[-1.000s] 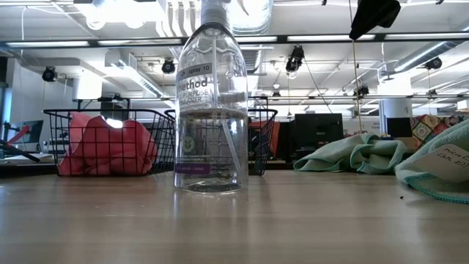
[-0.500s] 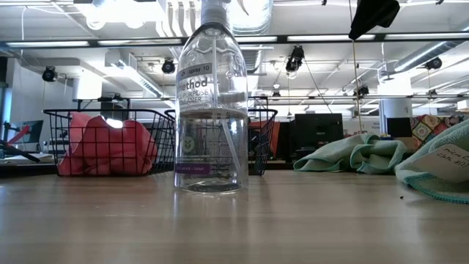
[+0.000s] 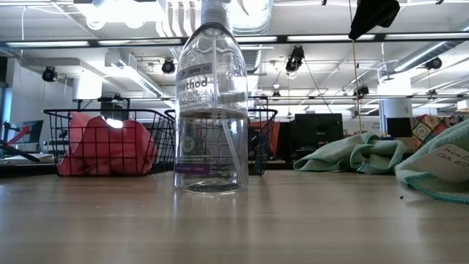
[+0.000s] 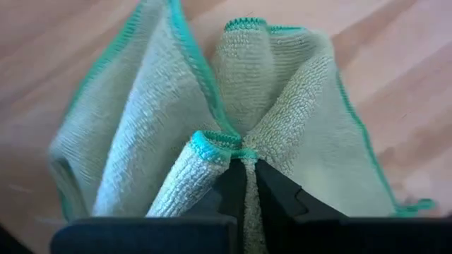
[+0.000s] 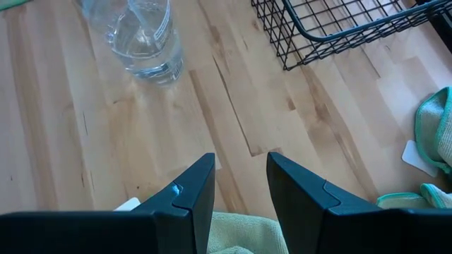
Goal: Sort microfiber towel by color & place in baskets
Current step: Put the bottom left green microfiber towel into the right black wire basket
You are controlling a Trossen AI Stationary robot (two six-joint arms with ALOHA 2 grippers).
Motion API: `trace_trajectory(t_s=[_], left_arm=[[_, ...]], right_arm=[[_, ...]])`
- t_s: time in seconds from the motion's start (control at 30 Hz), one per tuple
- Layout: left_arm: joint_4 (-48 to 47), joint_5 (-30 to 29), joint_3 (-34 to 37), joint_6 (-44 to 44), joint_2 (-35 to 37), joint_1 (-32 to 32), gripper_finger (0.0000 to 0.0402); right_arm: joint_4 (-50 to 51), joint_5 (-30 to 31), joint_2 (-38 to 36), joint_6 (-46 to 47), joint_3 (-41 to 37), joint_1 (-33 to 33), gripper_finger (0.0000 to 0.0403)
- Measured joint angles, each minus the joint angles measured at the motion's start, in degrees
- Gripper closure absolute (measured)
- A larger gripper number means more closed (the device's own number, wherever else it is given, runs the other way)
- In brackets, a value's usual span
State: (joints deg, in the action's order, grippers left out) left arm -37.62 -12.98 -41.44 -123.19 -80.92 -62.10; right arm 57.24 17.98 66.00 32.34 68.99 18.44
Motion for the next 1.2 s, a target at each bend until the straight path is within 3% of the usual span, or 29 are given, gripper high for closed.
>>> trace_trajectory(t_s=[0.23, 0.37, 0.8, 1.0, 1.2], left_arm=[[-4.3, -1.1, -5.1, 2.7, 0.2, 1.4, 0.0398], [-8.9, -4.9, -9.2, 4.1, 0.2, 2.1, 0.0398], [-35.4, -18.1, -29.1, 12.7, 0.2, 7.8, 0.0399], [-45.6, -26.8, -41.9, 25.8, 0.3, 14.6, 0.0399], [-46.1, -33.2, -54.3, 46.9, 0.3, 23.7, 0.0399]], right_arm=[[0.0, 0.0, 0.0, 0.0, 0.0, 0.0, 0.0280], [0.0, 0.0, 0.0, 0.0, 0.0, 0.0, 0.0280], [0.0, 0.1, 0.0, 0.0, 0.0, 0.0, 0.0280], [0.0, 0.1, 0.0, -1.5, 0.0, 0.0, 0.0280], [0.0, 0.1, 0.0, -2.9, 0.0, 0.0, 0.0280]])
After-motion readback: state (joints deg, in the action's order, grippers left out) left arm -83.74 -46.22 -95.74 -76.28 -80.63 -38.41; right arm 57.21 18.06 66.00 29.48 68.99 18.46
